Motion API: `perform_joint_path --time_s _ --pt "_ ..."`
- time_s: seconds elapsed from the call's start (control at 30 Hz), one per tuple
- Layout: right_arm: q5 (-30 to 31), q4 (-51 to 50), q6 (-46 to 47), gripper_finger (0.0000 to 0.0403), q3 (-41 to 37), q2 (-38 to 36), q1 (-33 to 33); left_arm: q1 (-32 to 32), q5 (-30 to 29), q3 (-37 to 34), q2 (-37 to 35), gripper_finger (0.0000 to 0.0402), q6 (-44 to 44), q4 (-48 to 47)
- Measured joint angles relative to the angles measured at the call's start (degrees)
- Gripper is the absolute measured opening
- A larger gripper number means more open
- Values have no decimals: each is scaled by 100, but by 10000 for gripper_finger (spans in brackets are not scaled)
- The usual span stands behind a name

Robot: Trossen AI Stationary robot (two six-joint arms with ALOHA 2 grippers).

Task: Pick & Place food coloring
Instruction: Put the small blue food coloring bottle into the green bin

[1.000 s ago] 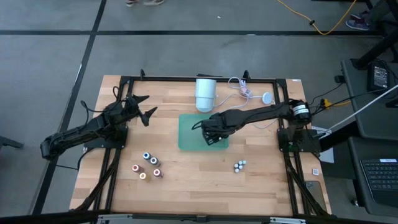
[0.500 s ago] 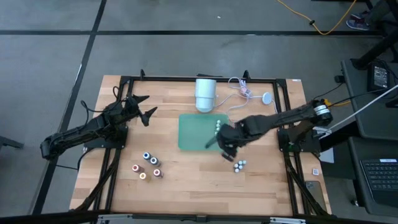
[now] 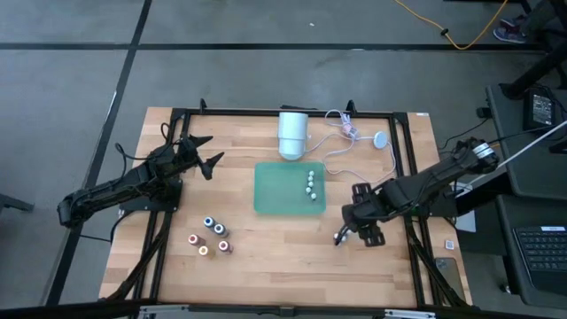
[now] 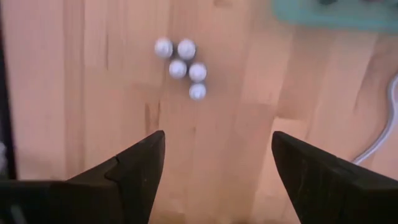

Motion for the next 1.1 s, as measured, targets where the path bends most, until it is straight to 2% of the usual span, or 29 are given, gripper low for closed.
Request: perform_joint_path --time_s 0.2,0.33,0.7,1.1 --pt "-7 451 -350 294 -538 26 89 0 0 2 -2 361 0 0" --pt "-4 796 -135 294 -813 134 146 1 0 2 -2 361 0 1" --pt "143 2012 -263 294 -1350 442 173 2 0 1 -2 361 0 0" --pt "32 2677 123 294 -2000 560 205 0 0 2 -2 361 0 0"
